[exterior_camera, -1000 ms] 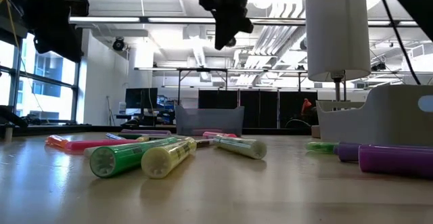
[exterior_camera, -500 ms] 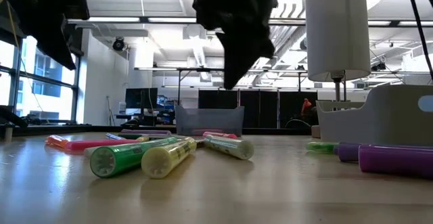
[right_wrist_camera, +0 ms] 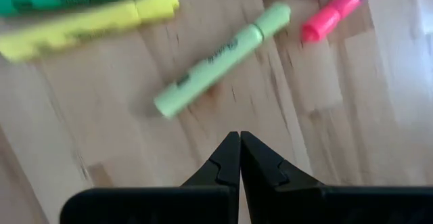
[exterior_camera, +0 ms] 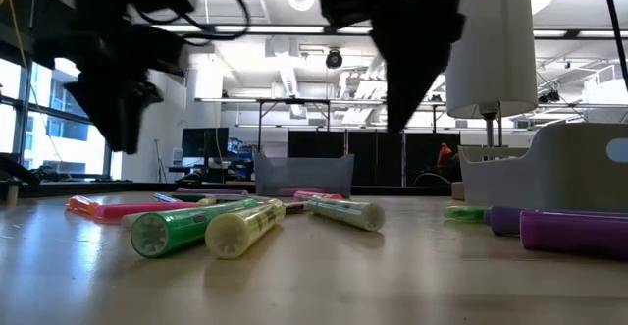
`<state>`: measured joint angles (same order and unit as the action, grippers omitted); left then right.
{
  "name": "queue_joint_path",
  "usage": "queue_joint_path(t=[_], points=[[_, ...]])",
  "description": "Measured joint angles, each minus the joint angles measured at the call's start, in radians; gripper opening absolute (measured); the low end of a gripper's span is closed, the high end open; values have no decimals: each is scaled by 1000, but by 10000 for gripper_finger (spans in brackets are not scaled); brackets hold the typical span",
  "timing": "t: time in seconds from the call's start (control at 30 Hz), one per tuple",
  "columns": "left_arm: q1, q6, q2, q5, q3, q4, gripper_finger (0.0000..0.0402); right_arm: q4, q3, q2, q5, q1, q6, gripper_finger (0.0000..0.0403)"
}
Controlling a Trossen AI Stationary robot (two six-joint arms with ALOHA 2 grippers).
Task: Pick & Place Markers
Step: Put the black marker pen into the gray bin
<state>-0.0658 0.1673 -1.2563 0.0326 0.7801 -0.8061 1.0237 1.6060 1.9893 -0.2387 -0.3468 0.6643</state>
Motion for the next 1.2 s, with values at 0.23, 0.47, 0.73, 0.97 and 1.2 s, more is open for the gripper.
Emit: queue_joint_path(t=[0.23, 0.47, 0.73, 0.97, 1.2], points=[[0, -180, -207, 9, 142, -3, 142, -294, -355, -267, -4, -23, 43, 0], [0, -439, -332, 69, 252, -8, 142, -551, -641, -627, -140, -51, 61, 0], [0, -586, -452, 62, 270, -40, 142, -580, -756, -881, -212, -53, 39, 0], [0, -609, -531, 90, 275, -26, 142, -568, -771, -918, -223, -51, 6, 0], [-1, -608, -575, 85, 275, -33, 84, -546, -771, -918, -223, -51, 0, 0]])
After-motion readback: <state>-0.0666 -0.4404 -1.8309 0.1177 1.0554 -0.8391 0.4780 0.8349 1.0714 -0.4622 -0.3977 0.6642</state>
